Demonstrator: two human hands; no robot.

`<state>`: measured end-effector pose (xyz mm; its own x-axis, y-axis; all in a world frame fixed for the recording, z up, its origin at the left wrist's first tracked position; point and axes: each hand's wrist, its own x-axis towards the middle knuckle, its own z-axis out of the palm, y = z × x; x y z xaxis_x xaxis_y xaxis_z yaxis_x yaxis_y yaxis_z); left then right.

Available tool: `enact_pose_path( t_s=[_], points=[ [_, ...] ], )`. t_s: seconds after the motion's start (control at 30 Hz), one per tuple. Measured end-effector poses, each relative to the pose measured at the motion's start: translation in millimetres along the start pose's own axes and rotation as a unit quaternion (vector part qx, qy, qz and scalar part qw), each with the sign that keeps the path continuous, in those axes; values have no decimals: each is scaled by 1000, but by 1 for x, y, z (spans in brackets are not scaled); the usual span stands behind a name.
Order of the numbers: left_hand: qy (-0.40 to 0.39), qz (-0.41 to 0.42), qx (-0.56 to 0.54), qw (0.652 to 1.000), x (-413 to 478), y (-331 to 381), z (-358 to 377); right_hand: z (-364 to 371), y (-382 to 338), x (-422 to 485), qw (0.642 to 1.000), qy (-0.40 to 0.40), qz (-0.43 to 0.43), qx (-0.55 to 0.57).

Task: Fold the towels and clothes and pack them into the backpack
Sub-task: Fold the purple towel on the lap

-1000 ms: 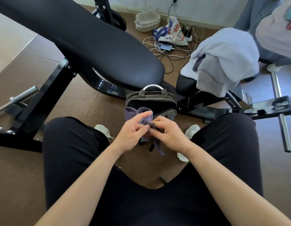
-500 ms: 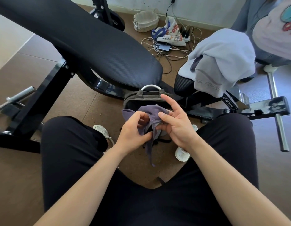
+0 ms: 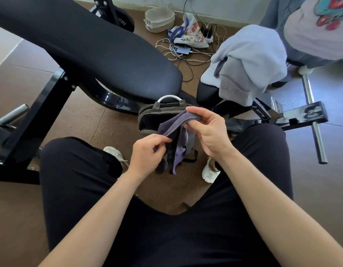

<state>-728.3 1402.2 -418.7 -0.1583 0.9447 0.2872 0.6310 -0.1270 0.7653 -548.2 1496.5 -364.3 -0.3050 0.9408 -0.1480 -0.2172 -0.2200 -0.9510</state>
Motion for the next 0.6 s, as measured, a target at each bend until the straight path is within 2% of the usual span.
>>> enact_pose_path(
  t_s=[0.1,0.3,0.5,0.6],
  points=[
    [15,-9,29,999,-3,3,6,3,0,-2,1000,0,-8,-11],
    [-13,-19,60,998,-4,12,19,8,-2,-10,997,16,-37,-72],
    [-33,-55,106,992,-1,11,25,11,-9,-12,997,33,-54,-45],
    [-55,-74,93,991,0,7,22,12,-15,-10,994,61,-82,-47]
  ],
)
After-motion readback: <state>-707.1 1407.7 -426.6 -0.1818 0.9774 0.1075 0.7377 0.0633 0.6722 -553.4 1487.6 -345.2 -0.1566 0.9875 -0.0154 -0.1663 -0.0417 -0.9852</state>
